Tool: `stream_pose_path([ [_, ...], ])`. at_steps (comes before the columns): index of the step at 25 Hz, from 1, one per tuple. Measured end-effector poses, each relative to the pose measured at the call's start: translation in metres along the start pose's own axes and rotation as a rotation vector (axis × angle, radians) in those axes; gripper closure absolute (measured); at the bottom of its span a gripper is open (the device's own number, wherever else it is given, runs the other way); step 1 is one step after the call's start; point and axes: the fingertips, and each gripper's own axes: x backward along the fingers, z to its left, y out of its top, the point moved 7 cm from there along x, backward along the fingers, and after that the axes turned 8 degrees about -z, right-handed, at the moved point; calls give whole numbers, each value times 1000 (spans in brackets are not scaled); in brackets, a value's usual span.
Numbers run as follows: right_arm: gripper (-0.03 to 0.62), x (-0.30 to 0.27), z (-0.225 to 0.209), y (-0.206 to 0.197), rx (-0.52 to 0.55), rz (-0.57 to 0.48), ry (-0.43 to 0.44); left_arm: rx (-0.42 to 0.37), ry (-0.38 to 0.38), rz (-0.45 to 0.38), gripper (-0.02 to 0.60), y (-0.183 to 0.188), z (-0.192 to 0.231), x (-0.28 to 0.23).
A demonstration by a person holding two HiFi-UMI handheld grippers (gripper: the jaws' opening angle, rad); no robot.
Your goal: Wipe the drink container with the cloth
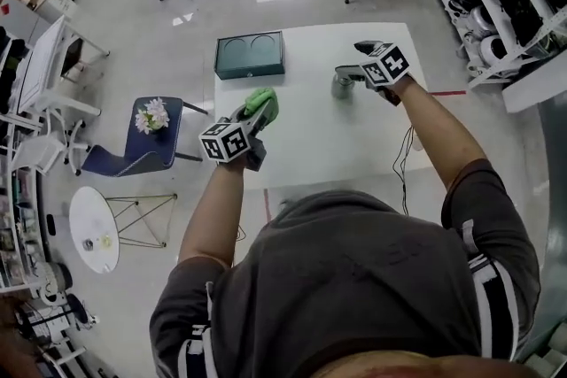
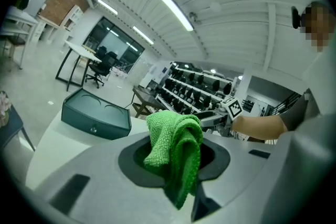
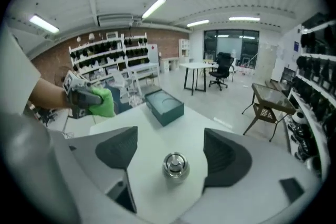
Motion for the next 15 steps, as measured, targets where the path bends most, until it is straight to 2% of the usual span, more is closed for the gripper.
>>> stream_pose_path([
  [4, 277, 74, 1, 16, -137, -292, 5, -47, -49, -30, 488, 18, -20, -4],
  [7, 324, 120, -1, 10, -222, -438, -14, -66, -78, -53, 488, 26, -39, -5],
  [11, 375, 162, -7, -12, -280, -541, -88, -103, -80, -65, 488, 28, -61, -4],
  [15, 418, 179, 1, -46, -361, -586, -109, -138, -77, -63, 488, 21, -77, 1],
])
